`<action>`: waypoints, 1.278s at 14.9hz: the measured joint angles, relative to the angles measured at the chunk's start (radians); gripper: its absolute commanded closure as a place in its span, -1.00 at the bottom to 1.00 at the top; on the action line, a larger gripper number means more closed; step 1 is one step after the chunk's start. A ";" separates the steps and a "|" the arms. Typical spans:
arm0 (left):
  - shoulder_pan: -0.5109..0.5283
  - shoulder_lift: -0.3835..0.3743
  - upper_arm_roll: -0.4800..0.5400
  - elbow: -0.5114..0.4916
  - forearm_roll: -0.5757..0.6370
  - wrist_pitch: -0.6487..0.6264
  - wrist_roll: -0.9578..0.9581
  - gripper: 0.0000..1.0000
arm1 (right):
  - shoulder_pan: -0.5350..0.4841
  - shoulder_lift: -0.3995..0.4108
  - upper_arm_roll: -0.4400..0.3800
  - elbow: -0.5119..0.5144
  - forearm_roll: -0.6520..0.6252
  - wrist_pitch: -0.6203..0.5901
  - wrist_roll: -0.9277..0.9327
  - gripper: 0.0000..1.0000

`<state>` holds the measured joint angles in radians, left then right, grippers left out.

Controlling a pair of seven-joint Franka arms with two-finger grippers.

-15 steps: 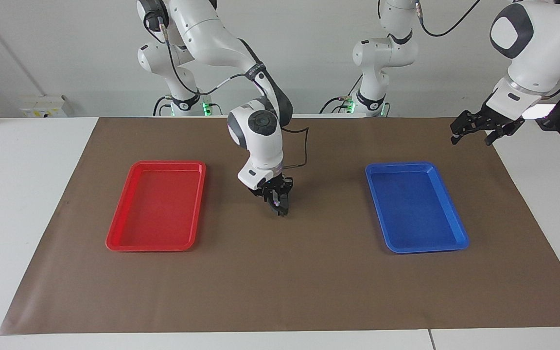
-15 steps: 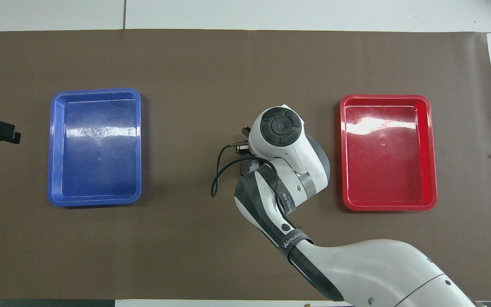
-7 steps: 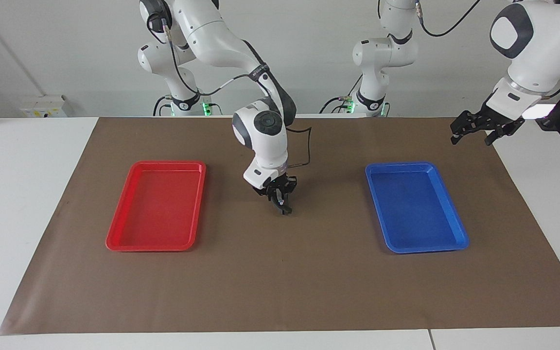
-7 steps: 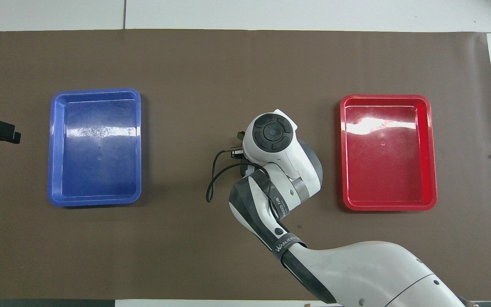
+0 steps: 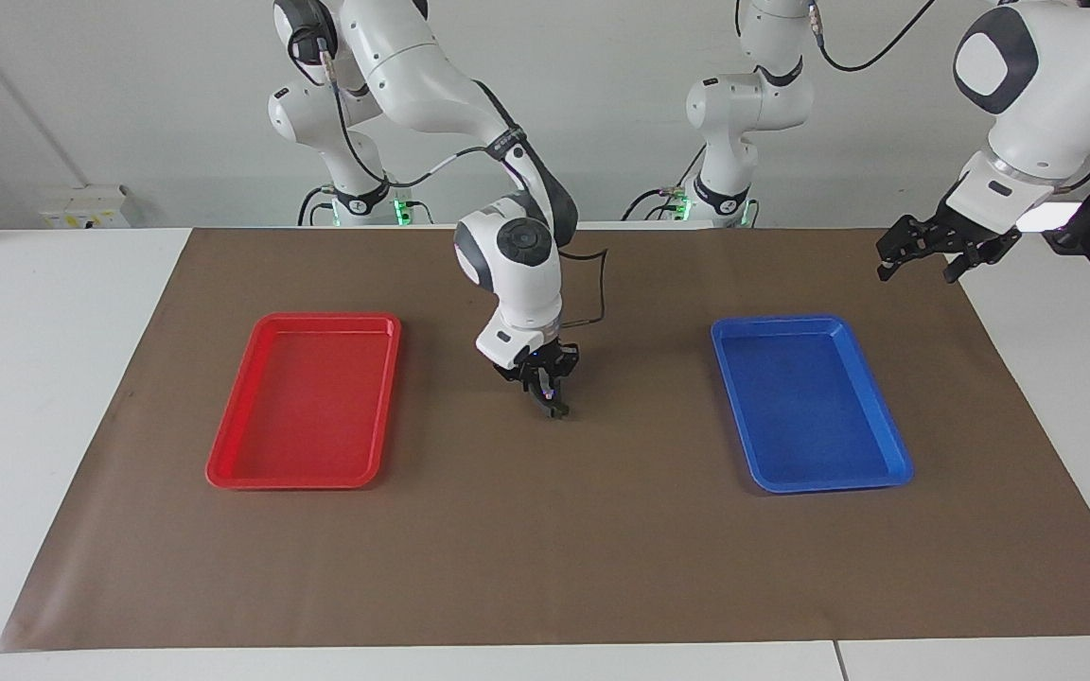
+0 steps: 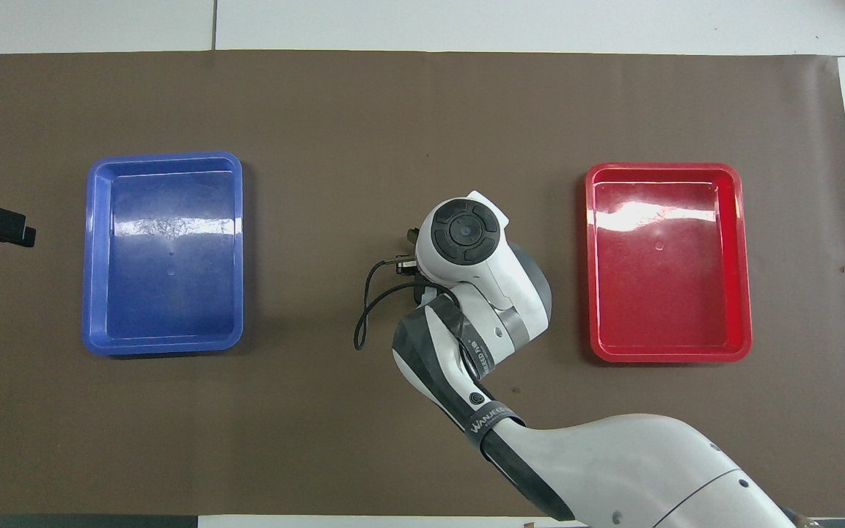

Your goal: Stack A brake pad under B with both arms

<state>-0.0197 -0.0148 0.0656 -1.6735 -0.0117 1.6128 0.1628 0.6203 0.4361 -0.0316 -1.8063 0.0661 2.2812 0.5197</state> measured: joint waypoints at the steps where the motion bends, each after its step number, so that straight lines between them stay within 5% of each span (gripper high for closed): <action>1: 0.000 0.000 0.000 0.000 0.000 0.000 0.000 -1.00 | 0.000 0.000 0.000 -0.002 0.000 0.000 0.000 1.00; 4: 0.000 0.000 0.000 0.000 0.000 0.000 0.000 -1.00 | 0.000 0.000 0.000 -0.010 0.000 0.002 0.000 0.93; 5: 0.000 0.000 0.000 0.000 0.000 0.000 0.000 -1.00 | 0.000 0.000 0.000 -0.011 0.000 0.006 0.000 0.59; 6: 0.000 0.000 0.000 0.000 0.000 0.000 0.000 -1.00 | 0.000 0.000 0.000 -0.014 0.000 0.014 0.000 -0.41; 7: 0.000 0.000 0.000 0.000 0.000 0.000 0.000 -1.00 | 0.000 0.000 0.000 -0.018 0.000 0.023 0.000 -0.96; 15: 0.000 0.000 0.000 0.000 0.000 0.000 0.000 -1.00 | 0.001 -0.018 -0.004 -0.029 0.004 0.052 0.008 -0.99; 19: 0.000 0.000 0.000 0.000 0.000 0.000 0.000 -1.00 | -0.079 -0.134 -0.023 -0.016 -0.003 -0.022 0.009 -0.99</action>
<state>-0.0197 -0.0148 0.0656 -1.6735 -0.0117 1.6128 0.1627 0.5410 0.3025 -0.0542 -1.8223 0.0633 2.2596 0.5283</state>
